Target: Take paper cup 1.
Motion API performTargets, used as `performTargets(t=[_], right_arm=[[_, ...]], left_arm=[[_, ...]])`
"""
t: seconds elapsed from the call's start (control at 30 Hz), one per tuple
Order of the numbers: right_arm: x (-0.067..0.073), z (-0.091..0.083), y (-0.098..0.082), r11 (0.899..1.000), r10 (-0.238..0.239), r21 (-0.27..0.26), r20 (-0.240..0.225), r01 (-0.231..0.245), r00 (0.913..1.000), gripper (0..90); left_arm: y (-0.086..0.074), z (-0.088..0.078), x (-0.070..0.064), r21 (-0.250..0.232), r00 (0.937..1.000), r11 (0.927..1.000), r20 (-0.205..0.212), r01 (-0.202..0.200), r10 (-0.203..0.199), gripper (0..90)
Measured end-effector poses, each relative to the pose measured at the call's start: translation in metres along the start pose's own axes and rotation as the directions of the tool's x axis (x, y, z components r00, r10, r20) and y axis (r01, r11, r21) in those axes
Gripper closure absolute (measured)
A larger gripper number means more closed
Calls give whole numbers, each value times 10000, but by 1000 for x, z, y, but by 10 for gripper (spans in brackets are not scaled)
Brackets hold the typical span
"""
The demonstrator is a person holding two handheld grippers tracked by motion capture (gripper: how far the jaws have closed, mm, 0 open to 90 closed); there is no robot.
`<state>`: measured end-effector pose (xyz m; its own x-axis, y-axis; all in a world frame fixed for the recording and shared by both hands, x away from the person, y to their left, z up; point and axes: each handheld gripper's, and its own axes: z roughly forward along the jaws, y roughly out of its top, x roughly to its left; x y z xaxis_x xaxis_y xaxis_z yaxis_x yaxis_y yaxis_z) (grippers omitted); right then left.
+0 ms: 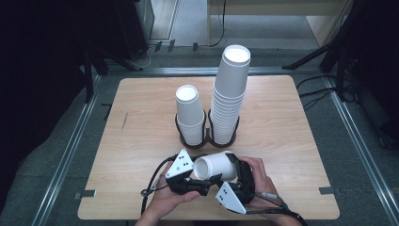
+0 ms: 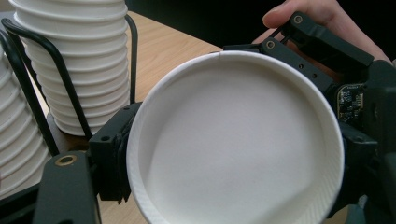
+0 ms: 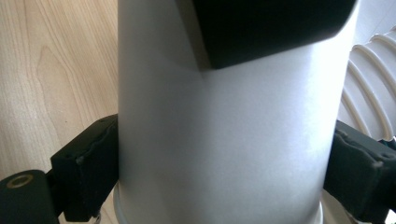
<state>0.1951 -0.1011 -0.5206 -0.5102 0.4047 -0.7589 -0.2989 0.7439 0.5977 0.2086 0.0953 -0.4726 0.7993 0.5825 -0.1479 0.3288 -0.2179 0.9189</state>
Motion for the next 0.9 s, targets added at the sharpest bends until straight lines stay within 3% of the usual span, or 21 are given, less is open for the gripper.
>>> performTargets(t=[0.1, 0.2, 0.3, 0.37, 0.4, 0.53, 0.67, 0.9], right_arm=[[-1, -1, 0, 10000, 85, 0, -29, -85, 10000, 76], [-2, -1, 0, 10000, 89, -28, -75, -89, 9999, 72], [-2, -2, 0, 9999, 166, 40, -128, -165, 9998, 45], [-2, -3, 0, 9996, 249, 114, -250, -246, 9994, 30], [-2, -3, 0, 9997, 242, 99, -281, -239, 9993, 23], [-1, -3, 0, 9995, 308, 127, -301, -304, 9991, 9], [-5, -6, 2, 9990, 437, 44, -274, -436, 9987, 2], [-8, -11, 2, 9987, 507, 63, -53, -507, 9987, 0]], left_arm=[[-2, -1, 1, -207, 9999, 9997, 40, -102, 103, 214], [-2, -1, 3, -282, 9997, 9993, 97, 227, -224, 213], [-3, -1, 4, -366, 9995, 9989, 83, 300, -297, 214], [-4, -1, 6, -361, 9996, 9990, 31, 279, -278, 215], [-5, -2, 7, -414, 9993, 9986, -189, 314, -322, 216], [-6, -4, 10, -547, 9981, 9968, -136, 586, -595, 217], [-9, -3, 13, -934, 9959, 9929, -449, 742, -787, 218], [-14, -2, 15, -1077, 9949, 9918, -668, 686, -760, 219]])
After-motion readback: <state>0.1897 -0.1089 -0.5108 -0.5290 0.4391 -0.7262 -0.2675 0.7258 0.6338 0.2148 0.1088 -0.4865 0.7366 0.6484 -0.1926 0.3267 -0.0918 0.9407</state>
